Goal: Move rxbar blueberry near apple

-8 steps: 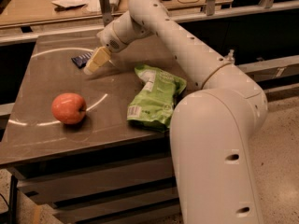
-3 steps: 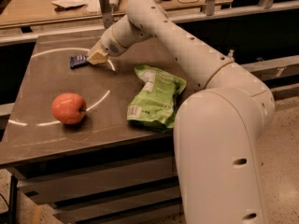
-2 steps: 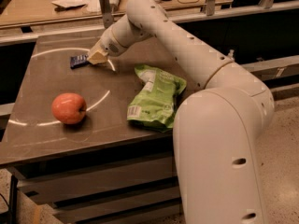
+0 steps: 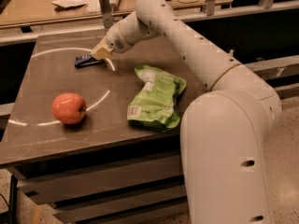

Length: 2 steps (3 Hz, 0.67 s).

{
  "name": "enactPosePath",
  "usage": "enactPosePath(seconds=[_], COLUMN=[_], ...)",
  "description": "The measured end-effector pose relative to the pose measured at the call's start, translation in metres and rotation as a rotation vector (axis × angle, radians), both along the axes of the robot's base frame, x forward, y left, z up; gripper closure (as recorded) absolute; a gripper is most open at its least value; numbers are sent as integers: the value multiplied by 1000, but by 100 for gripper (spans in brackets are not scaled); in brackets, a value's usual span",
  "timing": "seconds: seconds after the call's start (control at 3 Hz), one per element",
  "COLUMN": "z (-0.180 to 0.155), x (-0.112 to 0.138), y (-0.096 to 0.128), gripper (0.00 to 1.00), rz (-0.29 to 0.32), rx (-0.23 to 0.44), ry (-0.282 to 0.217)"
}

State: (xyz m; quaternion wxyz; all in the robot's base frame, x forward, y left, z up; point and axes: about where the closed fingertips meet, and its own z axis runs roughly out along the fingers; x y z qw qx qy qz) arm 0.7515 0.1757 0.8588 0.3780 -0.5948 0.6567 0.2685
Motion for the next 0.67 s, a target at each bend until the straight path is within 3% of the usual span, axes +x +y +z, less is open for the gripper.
enactPosePath(seconds=[0.67], z=[33], x=[-5], y=[-7], gripper=[100], rz=[31], rx=[65], ry=[-33])
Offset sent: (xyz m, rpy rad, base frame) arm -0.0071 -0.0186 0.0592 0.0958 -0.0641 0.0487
